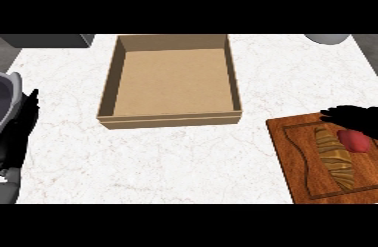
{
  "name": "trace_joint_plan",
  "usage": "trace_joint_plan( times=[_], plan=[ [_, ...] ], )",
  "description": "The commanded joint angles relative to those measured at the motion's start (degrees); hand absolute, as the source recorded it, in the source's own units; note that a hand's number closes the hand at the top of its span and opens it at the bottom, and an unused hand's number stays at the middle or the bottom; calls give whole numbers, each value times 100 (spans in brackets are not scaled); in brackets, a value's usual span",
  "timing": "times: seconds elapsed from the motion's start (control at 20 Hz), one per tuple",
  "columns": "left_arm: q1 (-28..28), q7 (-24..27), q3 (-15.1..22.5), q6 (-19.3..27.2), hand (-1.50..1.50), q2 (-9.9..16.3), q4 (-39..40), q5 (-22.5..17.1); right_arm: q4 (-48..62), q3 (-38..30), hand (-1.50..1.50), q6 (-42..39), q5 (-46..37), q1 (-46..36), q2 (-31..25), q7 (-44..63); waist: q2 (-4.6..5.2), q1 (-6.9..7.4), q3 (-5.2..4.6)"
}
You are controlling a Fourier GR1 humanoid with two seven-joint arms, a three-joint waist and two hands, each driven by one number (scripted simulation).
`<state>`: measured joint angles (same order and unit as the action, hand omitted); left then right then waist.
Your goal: Pick the bell pepper from the cutting board and place it in the cardboard box
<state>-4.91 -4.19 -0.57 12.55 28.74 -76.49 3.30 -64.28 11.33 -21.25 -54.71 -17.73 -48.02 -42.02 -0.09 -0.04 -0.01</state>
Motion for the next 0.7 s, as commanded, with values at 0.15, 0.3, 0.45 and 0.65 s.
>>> trace_joint_plan(
  times=[0.15,0.3,0.45,0.65],
  plan=[
    [127,123,-178,-113,0,-190,-28,176,186,-6,-150,-192,-572,-57,428,442,9,36,0],
    [-211,-14,-276,-160,0,-223,164,343,286,-141,-150,-32,-730,-70,680,518,9,13,0],
    [117,-18,-243,-210,0,-216,-201,242,820,-292,150,1104,-813,-277,834,197,12,70,6],
    [-35,189,-184,-158,0,-440,218,430,1129,-528,150,1494,-887,-584,1026,170,20,59,4]
  ],
)
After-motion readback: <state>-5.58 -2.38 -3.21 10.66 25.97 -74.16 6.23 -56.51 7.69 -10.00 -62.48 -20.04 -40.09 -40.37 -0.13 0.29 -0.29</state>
